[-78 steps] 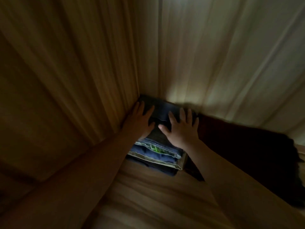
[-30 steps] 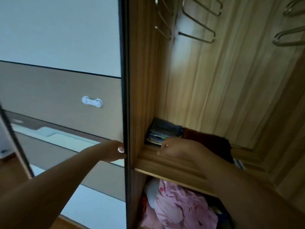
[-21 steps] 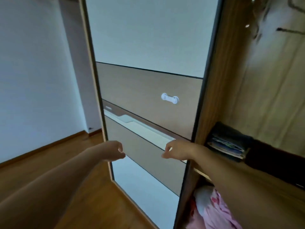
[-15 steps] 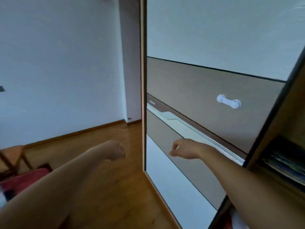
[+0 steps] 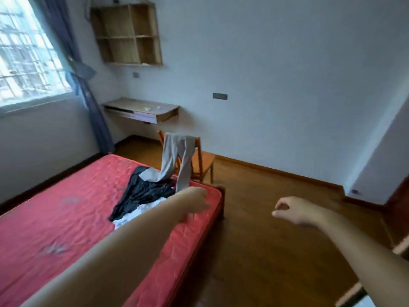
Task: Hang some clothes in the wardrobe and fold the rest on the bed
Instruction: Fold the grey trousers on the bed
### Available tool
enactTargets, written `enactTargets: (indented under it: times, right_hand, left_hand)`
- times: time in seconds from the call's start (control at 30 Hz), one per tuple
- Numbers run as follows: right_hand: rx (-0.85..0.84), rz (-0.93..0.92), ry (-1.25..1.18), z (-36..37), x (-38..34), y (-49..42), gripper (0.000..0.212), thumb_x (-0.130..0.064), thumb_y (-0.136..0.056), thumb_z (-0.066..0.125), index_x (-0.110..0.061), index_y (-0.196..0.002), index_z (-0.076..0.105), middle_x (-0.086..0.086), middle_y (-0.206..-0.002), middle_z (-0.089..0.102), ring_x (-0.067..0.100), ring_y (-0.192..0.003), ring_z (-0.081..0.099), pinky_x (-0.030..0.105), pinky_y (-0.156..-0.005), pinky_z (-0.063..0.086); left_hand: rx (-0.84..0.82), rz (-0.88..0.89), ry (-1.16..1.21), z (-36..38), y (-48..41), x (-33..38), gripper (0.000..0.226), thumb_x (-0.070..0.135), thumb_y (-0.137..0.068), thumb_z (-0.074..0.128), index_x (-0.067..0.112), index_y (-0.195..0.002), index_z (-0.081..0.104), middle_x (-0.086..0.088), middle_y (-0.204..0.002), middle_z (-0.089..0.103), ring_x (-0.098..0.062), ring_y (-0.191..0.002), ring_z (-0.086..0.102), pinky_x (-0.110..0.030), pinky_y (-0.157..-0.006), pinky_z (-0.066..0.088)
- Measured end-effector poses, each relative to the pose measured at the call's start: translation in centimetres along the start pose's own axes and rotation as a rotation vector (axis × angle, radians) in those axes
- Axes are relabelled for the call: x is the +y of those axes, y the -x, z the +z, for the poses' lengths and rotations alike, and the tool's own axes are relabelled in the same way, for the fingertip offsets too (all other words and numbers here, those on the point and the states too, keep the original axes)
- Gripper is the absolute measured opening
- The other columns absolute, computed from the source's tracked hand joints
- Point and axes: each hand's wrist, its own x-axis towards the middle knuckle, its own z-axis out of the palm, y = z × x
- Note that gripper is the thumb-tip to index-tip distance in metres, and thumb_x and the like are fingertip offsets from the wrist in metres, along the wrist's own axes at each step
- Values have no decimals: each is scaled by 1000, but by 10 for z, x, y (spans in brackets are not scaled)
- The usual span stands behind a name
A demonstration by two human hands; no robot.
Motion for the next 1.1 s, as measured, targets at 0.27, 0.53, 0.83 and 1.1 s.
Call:
enactTargets:
  times: [0.27,0.53,0.83,1.1]
  right_hand:
    - [-157,-338,148,-3,-139,-162,39,-51,-94,64,-27,-124,62,-1,-125,65,12,-100,59,27,-79,48]
    - [-199,-463,251,5,-235,-299,40,-48,-95,62,-22,-125,63,1,-122,67,19,-107,64,37,-94,54]
    - [-89,-340,215,-59,-246,-429,26,-48,-94,61,-28,-110,65,-3,-115,67,15,-100,62,35,-89,54]
    - [-81,-300,109,-80,-267,-550,54,-48,-95,61,-25,-143,50,3,-141,58,23,-124,58,36,-97,51]
  left_hand:
    - [105,-359,74,-25,-24,-126,45,39,-92,58,16,-130,61,-7,-126,64,-28,-114,60,-37,-92,50]
    - [201,-419,136,-55,-113,-221,30,31,-91,57,9,-112,63,-9,-109,66,-30,-99,61,-41,-84,52]
    - [176,-330,103,-131,-260,-261,48,35,-94,55,18,-139,54,-10,-135,60,-31,-120,57,-40,-97,49]
    - [152,-301,115,-176,-381,-283,56,42,-90,54,22,-142,51,-6,-138,59,-27,-120,58,-44,-99,50]
